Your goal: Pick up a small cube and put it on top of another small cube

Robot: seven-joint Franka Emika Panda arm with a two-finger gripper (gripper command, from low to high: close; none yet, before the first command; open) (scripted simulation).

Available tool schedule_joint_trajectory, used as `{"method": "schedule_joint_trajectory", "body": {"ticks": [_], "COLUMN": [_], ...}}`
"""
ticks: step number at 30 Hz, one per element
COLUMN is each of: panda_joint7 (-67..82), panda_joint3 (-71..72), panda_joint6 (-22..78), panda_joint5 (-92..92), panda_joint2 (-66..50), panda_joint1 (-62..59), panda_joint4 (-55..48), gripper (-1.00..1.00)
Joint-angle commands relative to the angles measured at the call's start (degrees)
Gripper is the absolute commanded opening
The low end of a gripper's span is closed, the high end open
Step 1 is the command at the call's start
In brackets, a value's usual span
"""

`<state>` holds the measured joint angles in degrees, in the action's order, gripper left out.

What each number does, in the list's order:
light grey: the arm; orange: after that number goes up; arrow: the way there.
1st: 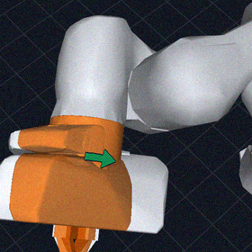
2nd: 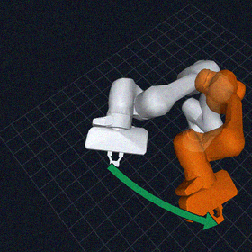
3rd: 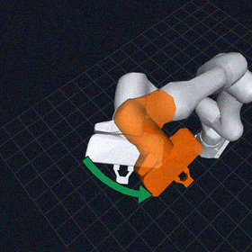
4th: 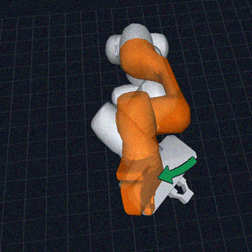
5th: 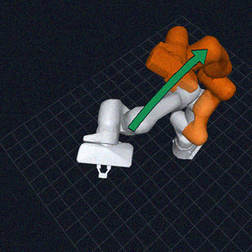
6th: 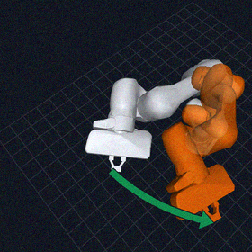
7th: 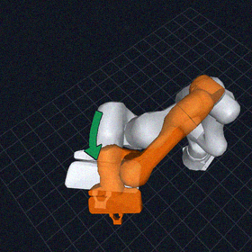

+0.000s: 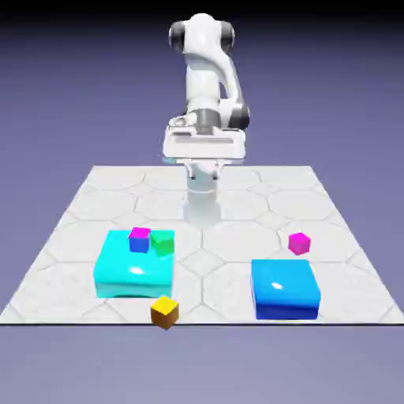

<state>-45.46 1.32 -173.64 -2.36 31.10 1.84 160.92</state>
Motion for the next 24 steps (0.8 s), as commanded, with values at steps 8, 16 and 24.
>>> {"method": "schedule_joint_trajectory", "body": {"ticks": [8,16,24], "panda_joint7": [-19.94,-39.87,-59.81], "panda_joint3": [8.75,17.49,26.24], "panda_joint6": [2.43,4.86,7.28], "panda_joint5": [-15.67,-31.34,-47.00], "panda_joint2": [-10.31,-20.61,-30.92], "panda_joint1": [7.65,15.31,22.96], "panda_joint4": [-0.57,-1.14,-1.70], "gripper": [0.00,0.00,0.00]}}
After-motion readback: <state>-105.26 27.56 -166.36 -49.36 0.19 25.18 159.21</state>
